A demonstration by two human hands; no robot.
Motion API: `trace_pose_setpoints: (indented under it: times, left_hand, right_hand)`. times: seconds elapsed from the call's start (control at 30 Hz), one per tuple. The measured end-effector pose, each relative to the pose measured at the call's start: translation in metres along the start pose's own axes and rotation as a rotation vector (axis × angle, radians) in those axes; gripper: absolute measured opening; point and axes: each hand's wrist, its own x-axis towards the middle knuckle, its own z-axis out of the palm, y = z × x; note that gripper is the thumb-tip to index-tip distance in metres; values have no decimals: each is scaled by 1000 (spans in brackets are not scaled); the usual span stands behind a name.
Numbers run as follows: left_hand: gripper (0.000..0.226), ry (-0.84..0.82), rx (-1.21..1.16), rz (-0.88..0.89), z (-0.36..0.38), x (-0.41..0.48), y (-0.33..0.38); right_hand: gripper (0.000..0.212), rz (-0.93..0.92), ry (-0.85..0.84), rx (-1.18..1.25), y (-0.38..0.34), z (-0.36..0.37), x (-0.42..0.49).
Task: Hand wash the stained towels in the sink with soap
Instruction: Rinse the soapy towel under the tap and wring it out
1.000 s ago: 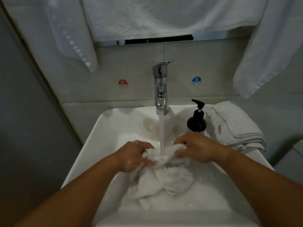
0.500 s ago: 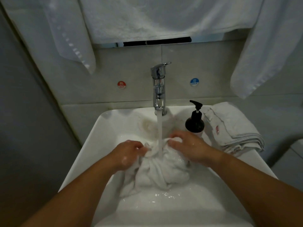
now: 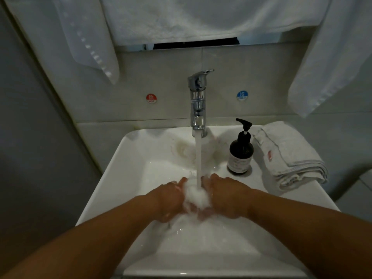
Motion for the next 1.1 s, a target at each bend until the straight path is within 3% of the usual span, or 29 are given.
trace_pose_setpoints:
  times: [0.07, 0.17, 0.27, 0.37, 0.5, 0.57, 0.67, 0.77, 0.9, 0.97, 1.03, 1.1]
  left_hand:
    - [66, 48, -71, -32, -5, -3, 5]
    - [55, 38, -157, 70, -21, -12, 5]
    - [57, -115, -262, 46, -41, -26, -1]
    - [61, -33, -242, 61, -52, -30, -3]
    - [79, -101, -289, 225, -28, -43, 10]
    - [91, -57, -116, 214, -2, -45, 18]
    - [97, 38, -13, 165, 15, -37, 19]
    - [80, 97, -122, 144, 9, -28, 19]
    - [48, 165, -234, 82, 2, -17, 17]
    - [49, 155, -332, 15, -6, -15, 17]
    - [60, 138, -190, 43, -16, -14, 20]
    - [61, 47, -104, 35, -29, -17, 21]
  right_hand:
    - [91, 4, 80, 112, 3, 0, 0]
    - [74, -49, 126, 224, 10, -3, -3]
    - [71, 12, -64, 461, 13, -17, -14]
    - [71, 34, -136, 292, 15, -31, -21]
    - [102, -206, -150, 368, 7, -22, -34]
    - [122, -147, -162, 210, -2, -2, -40]
    - [126, -118, -53, 80, -4, 12, -34]
    - [115, -72, -46, 84, -1, 8, -20]
    - [85, -36, 56, 43, -2, 1, -14]
    - [72, -24, 93, 54, -1, -3, -10]
    - [67, -33, 107, 148, 0, -5, -9]
    - [67, 6, 17, 398, 1, -9, -12]
